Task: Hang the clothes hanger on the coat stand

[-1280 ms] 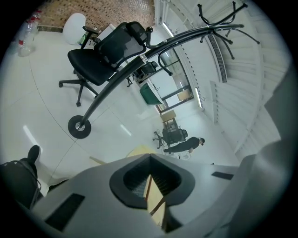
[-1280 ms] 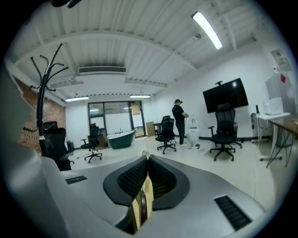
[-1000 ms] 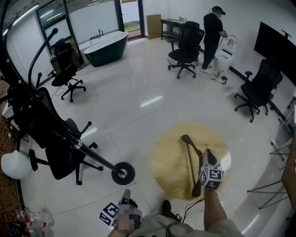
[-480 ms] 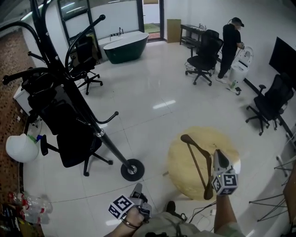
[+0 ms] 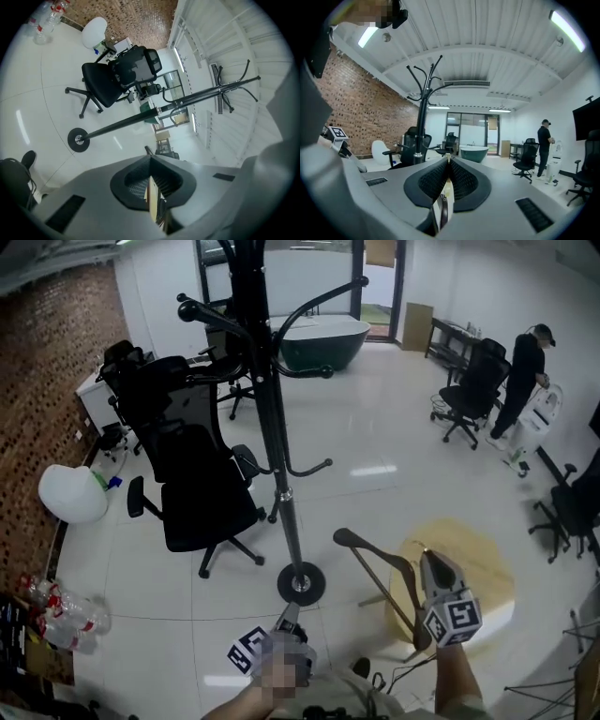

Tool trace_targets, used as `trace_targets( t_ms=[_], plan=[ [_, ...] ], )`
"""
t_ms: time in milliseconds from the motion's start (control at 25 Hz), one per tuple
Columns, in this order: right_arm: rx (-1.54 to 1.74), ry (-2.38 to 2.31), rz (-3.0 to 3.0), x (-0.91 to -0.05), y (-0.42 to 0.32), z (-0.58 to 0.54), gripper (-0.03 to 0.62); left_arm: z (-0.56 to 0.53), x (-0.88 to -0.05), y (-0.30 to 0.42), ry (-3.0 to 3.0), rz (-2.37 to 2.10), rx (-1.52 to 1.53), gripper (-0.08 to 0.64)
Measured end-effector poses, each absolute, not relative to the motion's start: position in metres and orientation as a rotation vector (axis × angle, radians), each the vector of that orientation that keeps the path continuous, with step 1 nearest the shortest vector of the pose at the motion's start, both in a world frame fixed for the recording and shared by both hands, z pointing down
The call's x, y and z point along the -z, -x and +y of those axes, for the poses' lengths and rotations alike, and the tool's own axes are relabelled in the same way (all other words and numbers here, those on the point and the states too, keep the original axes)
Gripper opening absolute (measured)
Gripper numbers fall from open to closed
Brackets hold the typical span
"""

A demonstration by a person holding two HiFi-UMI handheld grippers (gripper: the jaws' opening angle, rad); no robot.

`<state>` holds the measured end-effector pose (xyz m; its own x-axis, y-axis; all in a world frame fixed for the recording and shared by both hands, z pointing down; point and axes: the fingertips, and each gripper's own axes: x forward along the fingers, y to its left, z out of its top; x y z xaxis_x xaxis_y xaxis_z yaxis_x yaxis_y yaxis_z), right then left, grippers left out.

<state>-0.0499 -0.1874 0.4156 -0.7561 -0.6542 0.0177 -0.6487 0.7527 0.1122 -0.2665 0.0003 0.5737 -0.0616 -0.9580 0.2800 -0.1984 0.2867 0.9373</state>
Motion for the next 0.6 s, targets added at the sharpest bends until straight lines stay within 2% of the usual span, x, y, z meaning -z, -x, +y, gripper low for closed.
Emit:
trace_targets(
  t_ms=[360,600],
  plan=[
    [0.112,-0.737,-3.006,-0.434,0.267,-0.105,0.002,0.119,-0.583,0.419,-1.001,-1.630,1.036,0.017],
    [0.152,-0.479,-3.059,-0.432,0.362,-0.130,0.002,0.118,-0.579,0.460,-0.912,-1.731,1.121,0.017]
  ],
)
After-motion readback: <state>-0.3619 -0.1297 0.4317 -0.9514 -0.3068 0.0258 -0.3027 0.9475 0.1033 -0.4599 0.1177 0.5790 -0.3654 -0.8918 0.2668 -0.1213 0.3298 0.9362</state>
